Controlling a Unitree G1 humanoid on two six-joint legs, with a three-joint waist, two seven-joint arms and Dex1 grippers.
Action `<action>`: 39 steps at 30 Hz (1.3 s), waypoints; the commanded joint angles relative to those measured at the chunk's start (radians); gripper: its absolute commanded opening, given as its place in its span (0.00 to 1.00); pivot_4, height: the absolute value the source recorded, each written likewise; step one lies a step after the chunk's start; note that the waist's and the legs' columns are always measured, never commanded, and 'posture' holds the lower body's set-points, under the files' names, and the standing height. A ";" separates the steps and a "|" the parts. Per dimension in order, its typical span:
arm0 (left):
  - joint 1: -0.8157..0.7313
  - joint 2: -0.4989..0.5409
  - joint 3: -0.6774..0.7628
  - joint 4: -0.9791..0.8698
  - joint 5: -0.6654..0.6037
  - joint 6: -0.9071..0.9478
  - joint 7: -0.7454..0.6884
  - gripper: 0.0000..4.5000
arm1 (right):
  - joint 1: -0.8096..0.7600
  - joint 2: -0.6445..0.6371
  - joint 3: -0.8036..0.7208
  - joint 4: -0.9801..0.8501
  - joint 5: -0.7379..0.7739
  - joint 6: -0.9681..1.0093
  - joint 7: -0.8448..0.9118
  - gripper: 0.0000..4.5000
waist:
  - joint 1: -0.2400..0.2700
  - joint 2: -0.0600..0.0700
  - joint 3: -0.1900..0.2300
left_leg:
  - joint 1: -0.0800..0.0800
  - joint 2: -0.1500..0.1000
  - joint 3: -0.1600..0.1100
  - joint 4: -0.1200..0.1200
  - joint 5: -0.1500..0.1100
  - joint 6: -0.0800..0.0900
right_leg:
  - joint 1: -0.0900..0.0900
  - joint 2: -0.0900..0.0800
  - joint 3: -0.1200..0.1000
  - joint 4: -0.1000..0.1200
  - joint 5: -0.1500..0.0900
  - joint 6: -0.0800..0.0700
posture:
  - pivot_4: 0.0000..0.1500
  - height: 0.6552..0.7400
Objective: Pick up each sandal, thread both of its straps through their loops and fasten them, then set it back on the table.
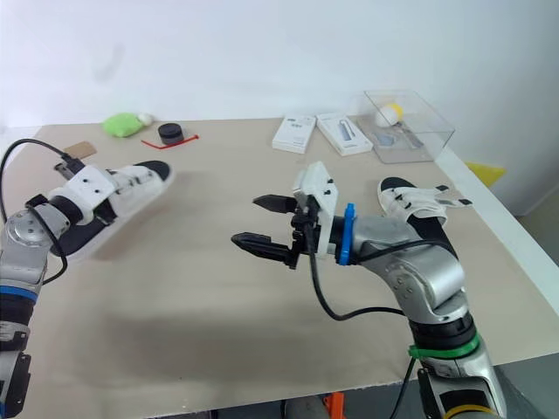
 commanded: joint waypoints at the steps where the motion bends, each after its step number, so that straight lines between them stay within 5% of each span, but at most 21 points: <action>1: -0.031 0.010 0.031 0.044 0.038 0.100 0.127 0.02 | -0.032 0.014 0.012 0.022 -0.047 -0.048 0.007 1.00 | 0.000 -0.002 -0.001 | 0.000 0.000 0.000 0.000 0.000 0.000 | 0.000 0.000 0.000 0.001 0.000 0.000 | 1.00 1.00; 6: -0.027 0.008 -0.007 0.106 0.074 0.155 0.205 0.02 | -0.035 0.027 0.021 0.036 -0.074 -0.063 0.024 1.00 | 0.004 -0.004 -0.001 | -0.001 0.000 -0.003 -0.001 0.000 0.000 | -0.001 0.000 -0.003 0.002 0.000 -0.001 | 1.00 1.00; 13: 0.017 0.020 -0.020 0.043 0.059 0.160 0.168 0.61 | 0.004 0.013 0.004 -0.003 -0.068 -0.049 0.033 1.00 | 0.004 -0.004 -0.001 | 0.000 -0.001 -0.003 -0.001 0.002 -0.005 | -0.001 0.000 -0.004 0.003 -0.001 -0.006 | 1.00 1.00; 16: 0.038 0.037 0.003 -0.012 0.022 0.170 0.110 0.95 | 0.031 0.003 -0.010 -0.020 -0.056 -0.043 0.034 1.00 | 0.004 -0.004 -0.001 | 0.000 -0.001 -0.003 -0.001 0.003 -0.006 | 0.000 -0.001 -0.004 0.003 -0.001 -0.006 | 1.00 1.00; 17: 0.039 0.044 0.023 -0.027 0.000 0.180 0.095 0.98 | 0.039 -0.001 -0.015 -0.024 -0.051 -0.040 0.035 1.00 | 0.005 -0.004 -0.001 | 0.000 -0.001 -0.003 -0.001 0.003 -0.006 | -0.001 -0.001 -0.004 0.003 -0.001 -0.006 | 1.00 1.00; 39: 0.225 0.070 0.414 -0.420 -0.503 0.464 -0.216 0.98 | 0.133 -0.114 -0.178 0.080 0.006 0.007 0.077 1.00 | 0.001 -0.005 -0.001 | 0.001 -0.001 -0.003 -0.001 0.003 -0.006 | -0.001 -0.001 -0.004 0.003 -0.001 -0.006 | 1.00 1.00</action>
